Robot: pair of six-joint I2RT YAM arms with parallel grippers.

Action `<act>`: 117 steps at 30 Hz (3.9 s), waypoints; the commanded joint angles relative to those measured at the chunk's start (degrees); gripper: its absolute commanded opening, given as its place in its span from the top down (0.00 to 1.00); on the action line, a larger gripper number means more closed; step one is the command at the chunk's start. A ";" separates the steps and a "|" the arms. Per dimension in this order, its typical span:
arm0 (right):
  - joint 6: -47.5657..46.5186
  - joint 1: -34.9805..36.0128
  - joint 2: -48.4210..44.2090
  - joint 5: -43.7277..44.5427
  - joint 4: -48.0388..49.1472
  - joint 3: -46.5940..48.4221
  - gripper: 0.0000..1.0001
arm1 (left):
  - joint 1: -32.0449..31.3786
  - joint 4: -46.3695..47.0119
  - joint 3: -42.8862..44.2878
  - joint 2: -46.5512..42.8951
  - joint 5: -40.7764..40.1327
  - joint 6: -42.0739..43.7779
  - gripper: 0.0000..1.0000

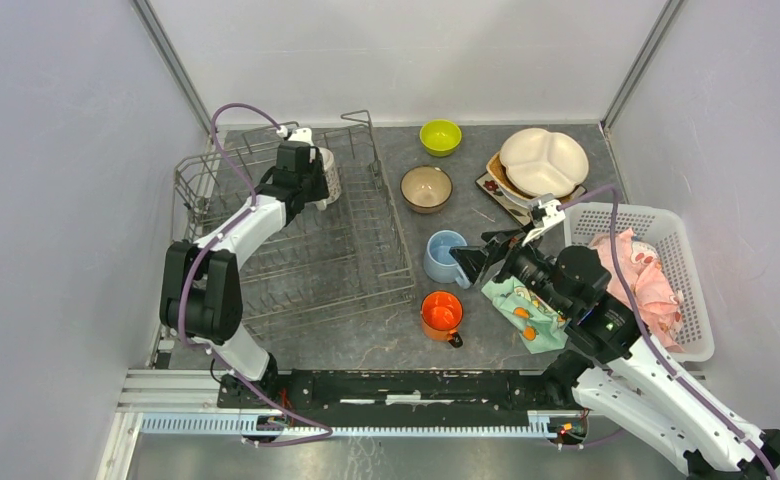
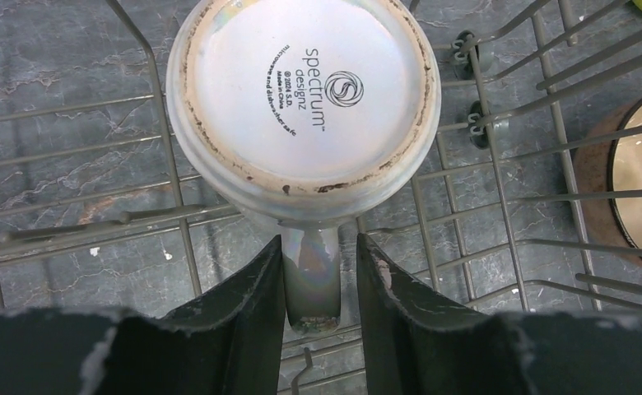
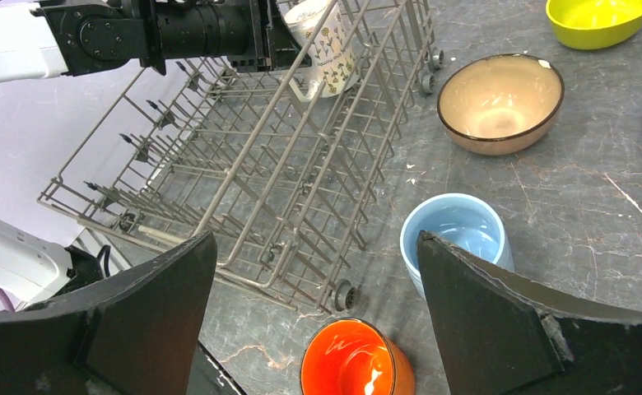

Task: Load the mixed dishes into the dish rack
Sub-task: Position the cup upside down at the center of the board, then pick up the cup at the center of the board.

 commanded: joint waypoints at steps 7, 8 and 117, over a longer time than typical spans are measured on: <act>-1.01 -0.04 1.09 1.55 -0.48 0.82 0.02 | -0.23 -2.26 2.87 -7.19 2.96 -3.02 0.47; -1.15 -0.10 1.39 2.32 -1.17 1.02 0.02 | -0.24 -2.95 3.24 -8.22 3.05 -2.79 0.44; 11.19 -10.84 21.66 -9.71 31.39 12.31 1.00 | -9.50 -9.42 -11.11 -55.93 26.75 -17.56 0.00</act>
